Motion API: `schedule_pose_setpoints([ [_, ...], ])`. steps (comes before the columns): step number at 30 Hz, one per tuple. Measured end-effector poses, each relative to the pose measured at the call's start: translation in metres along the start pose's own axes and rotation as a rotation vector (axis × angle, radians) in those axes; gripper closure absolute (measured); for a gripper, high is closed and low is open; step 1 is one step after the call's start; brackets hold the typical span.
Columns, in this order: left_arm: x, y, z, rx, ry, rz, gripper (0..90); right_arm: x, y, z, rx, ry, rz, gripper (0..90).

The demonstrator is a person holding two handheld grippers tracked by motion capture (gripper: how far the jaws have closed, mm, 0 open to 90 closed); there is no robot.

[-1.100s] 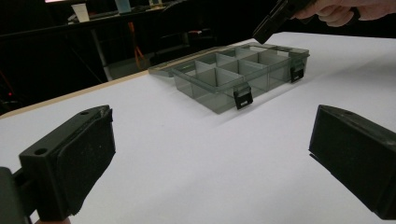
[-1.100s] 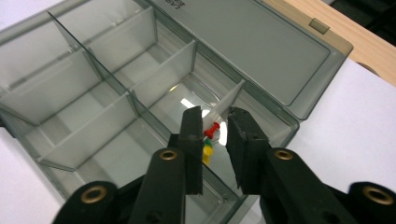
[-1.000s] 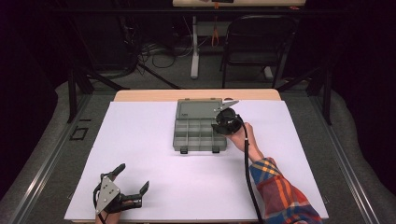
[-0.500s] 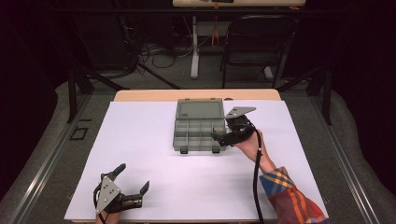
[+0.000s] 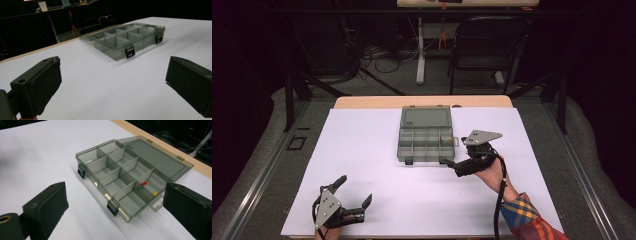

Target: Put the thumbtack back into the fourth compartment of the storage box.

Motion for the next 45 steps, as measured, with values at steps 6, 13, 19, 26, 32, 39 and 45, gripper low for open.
schedule_pose_setpoints([
  [6, 0.0, 0.0, 0.0, 0.0, 0.0, 0.004, 0.2, -0.015, 0.018, 0.006, -0.019, 0.003, -0.001, 2.2],
  [13, 0.001, 0.0, 0.0, 0.001, 0.002, 0.006, 0.2, -0.027, 0.043, 0.012, -0.024, 0.003, -0.012, 0.4],
  [19, 0.001, 0.001, 0.0, 0.003, 0.003, 0.007, 0.2, -0.039, 0.061, 0.015, -0.032, 0.017, -0.034, 0.0],
  [26, 0.001, 0.001, -0.001, 0.005, 0.005, 0.007, 0.2, -0.05, 0.079, 0.02, -0.053, 0.018, -0.068, 0.0],
  [32, 0.001, 0.001, -0.001, 0.009, 0.008, 0.008, 0.2, -0.058, 0.093, 0.025, -0.077, 0.006, -0.099, 0.0],
  [39, 0.002, 0.001, -0.001, 0.008, 0.008, 0.012, 0.2, -0.064, 0.105, 0.031, -0.104, 0.006, -0.135, 0.0],
  [45, 0.003, 0.001, -0.002, 0.011, 0.012, 0.015, 0.2, -0.066, 0.111, 0.031, -0.11, 0.017, -0.138, 0.0],
])
Point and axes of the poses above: each handheld gripper's, and its own axes: x roughly forward along the jaws, y roughly out of its underside, z roughly to its left, the point moved 2 cm from there along x, roughly forward along the jaws, and after that the axes turned 3 degrees about -z, right-handed, at the moved point
